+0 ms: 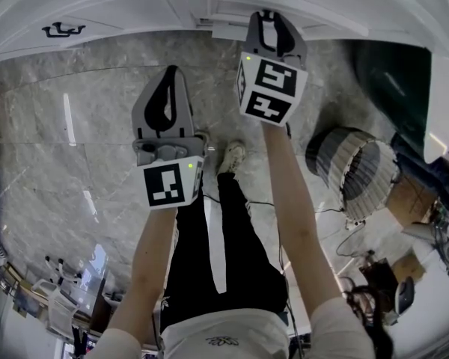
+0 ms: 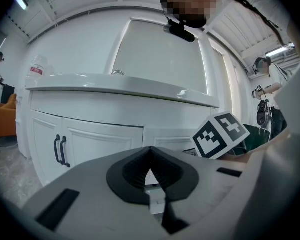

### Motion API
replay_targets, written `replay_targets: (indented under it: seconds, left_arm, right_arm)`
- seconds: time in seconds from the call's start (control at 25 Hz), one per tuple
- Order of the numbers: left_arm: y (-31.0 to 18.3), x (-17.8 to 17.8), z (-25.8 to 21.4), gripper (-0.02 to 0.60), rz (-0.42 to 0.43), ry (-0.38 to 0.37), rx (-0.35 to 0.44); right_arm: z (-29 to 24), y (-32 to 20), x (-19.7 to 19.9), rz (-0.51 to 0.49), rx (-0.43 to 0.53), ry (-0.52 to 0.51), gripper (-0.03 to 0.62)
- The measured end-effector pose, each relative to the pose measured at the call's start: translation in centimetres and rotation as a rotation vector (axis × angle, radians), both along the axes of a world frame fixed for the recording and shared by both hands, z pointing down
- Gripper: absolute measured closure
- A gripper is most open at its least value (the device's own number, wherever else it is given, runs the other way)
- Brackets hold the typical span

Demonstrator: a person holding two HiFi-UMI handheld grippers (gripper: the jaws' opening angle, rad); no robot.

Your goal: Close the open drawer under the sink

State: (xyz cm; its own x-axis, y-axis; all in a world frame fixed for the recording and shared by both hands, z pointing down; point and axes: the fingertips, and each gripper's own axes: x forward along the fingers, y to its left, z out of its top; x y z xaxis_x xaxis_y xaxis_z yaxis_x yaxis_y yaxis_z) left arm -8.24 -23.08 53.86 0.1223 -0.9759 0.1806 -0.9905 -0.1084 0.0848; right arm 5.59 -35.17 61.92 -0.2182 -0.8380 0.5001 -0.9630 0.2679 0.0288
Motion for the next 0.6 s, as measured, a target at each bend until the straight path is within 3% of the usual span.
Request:
replay_targets:
  seconds: [0.32, 0.6]
  left_arm:
    - [0.9, 0.0, -1.7, 0.560, 0.006, -0.004, 0.026]
    - [1.6, -0.3, -6.5, 0.560, 0.006, -0.001, 0.083]
  right_arm:
    - [0.2, 0.4, 0.6, 0.104, -0.098, -0.179, 0.445]
    - [-4.2, 2.5, 1.0, 0.132, -0.077, -0.190, 0.442]
